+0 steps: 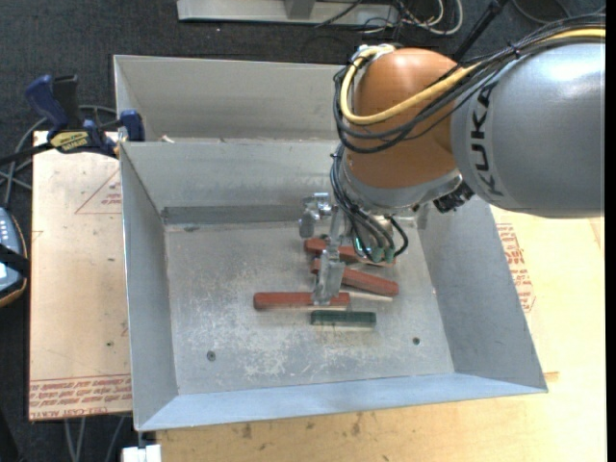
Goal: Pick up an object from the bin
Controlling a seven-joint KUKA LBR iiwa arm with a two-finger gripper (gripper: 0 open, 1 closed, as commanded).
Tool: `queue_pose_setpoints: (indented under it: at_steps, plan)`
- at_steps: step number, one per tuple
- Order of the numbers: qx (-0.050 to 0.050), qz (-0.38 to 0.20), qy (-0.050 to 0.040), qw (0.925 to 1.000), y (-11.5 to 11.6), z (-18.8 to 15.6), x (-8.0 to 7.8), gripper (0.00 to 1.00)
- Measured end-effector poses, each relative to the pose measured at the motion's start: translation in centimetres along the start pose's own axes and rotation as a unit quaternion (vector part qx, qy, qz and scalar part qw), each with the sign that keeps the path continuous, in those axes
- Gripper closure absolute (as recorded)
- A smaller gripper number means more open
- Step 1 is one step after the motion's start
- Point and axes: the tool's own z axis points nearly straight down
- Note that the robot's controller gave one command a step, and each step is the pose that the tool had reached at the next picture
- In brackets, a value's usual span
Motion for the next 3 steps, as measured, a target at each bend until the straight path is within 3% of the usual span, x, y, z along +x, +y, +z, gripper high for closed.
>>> queue_pose_setpoints:
  at_steps: [1, 2, 3]
  plan:
    - [0.000, 0.003, -0.0007, 1.0000, -4.4, 15.4, 0.7, 0.00]
    - [-0.001, 0.093, -0.0049, 0.9957, -1.7, 14.9, 0.1, 0.00]
    - [-0.001, 0.094, -0.0054, 0.9955, -1.8, 14.9, 0.0, 1.00]
